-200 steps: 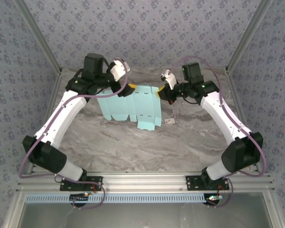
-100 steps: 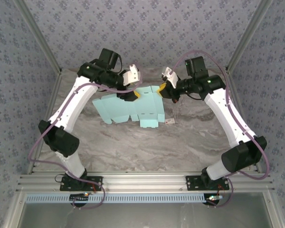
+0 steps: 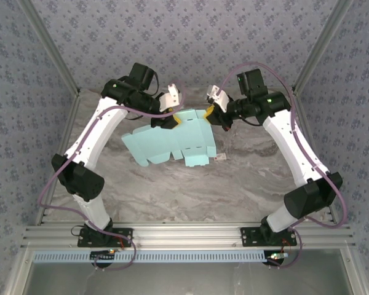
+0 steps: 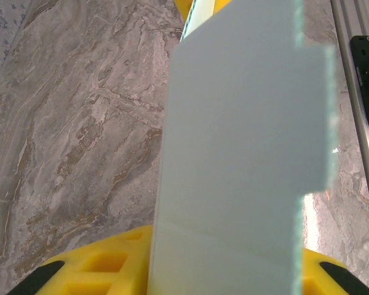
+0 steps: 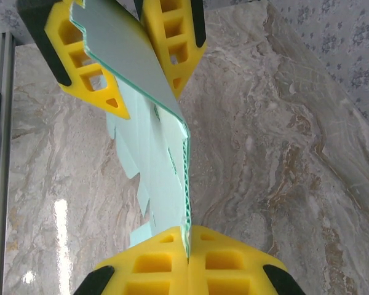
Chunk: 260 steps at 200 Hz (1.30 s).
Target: Fold the paper box
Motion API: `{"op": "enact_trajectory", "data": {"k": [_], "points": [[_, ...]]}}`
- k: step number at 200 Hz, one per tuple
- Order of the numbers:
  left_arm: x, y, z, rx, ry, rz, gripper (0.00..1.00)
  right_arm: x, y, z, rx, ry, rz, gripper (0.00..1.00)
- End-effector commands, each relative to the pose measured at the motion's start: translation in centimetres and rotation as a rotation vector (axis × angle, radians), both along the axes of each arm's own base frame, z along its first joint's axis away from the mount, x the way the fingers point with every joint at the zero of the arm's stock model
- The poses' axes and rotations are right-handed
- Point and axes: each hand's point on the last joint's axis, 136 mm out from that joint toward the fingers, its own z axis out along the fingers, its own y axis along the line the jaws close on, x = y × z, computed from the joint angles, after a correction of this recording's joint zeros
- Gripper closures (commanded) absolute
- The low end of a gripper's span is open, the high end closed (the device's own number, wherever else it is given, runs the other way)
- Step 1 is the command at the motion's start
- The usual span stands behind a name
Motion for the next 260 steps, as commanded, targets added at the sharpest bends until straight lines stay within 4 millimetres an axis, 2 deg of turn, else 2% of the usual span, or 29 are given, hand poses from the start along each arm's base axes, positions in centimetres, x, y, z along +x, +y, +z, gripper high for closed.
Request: {"op": "enact_trajectory", "data": {"k": [1, 22, 34, 73, 84, 106, 119, 127, 141, 149, 174, 194, 212, 260], "points": [[-1.5, 0.2, 1.6, -0.032, -0.001, -0.016, 0.66, -0.1, 0.2, 0.7, -0.012, -0.014, 0.012, 1.00], [-1.4, 0.5, 1.7, -0.038, -0.013, -0.009, 0.65, -0.1, 0.2, 0.4, -0.021, -0.007, 0.014, 1.00], [-1.3, 0.6, 1.6, -0.038, -0.014, -0.006, 0.68, -0.1, 0.2, 0.2, -0.023, -0.003, 0.014, 1.00], [-0.9, 1.0, 1.5, -0.040, 0.010, 0.023, 0.90, 0.0, 0.2, 0.2, -0.022, 0.003, 0.006, 0.99], [-0.8, 0.9, 1.8, -0.051, 0.021, 0.043, 0.95, 0.0, 0.2, 0.6, -0.007, 0.011, 0.002, 0.89], [-1.2, 0.9, 2.9, -0.111, 0.080, 0.070, 1.00, -0.2, -0.5, 1.4, 0.064, 0.025, 0.000, 0.60], [-1.3, 1.2, 4.0, -0.166, 0.107, 0.085, 1.00, -0.2, -1.2, 1.7, 0.130, 0.016, -0.005, 0.51], [-1.5, 1.4, 3.7, -0.190, 0.140, 0.092, 1.00, -0.3, -1.6, 1.6, 0.168, 0.008, -0.004, 0.47], [-1.7, 1.8, 4.7, -0.259, 0.164, 0.092, 1.00, -0.7, -1.9, 1.3, 0.209, -0.016, 0.017, 0.35], [-1.9, 1.9, 5.3, -0.303, 0.180, 0.079, 1.00, -0.9, -1.9, 1.1, 0.225, -0.030, 0.031, 0.33], [-2.5, 2.7, 7.2, -0.415, 0.231, 0.036, 1.00, -1.1, -1.9, 1.2, 0.294, -0.043, 0.079, 0.32], [-2.5, 3.0, 8.0, -0.452, 0.254, 0.027, 1.00, -1.1, -1.7, 1.0, 0.313, -0.045, 0.097, 0.36], [-2.5, 3.1, 8.1, -0.456, 0.261, 0.030, 1.00, -0.9, -1.7, 1.1, 0.327, -0.047, 0.098, 0.43], [-2.4, 3.2, 7.8, -0.451, 0.270, 0.041, 1.00, -0.9, -1.7, 2.5, 0.364, -0.068, 0.119, 0.70]]}}
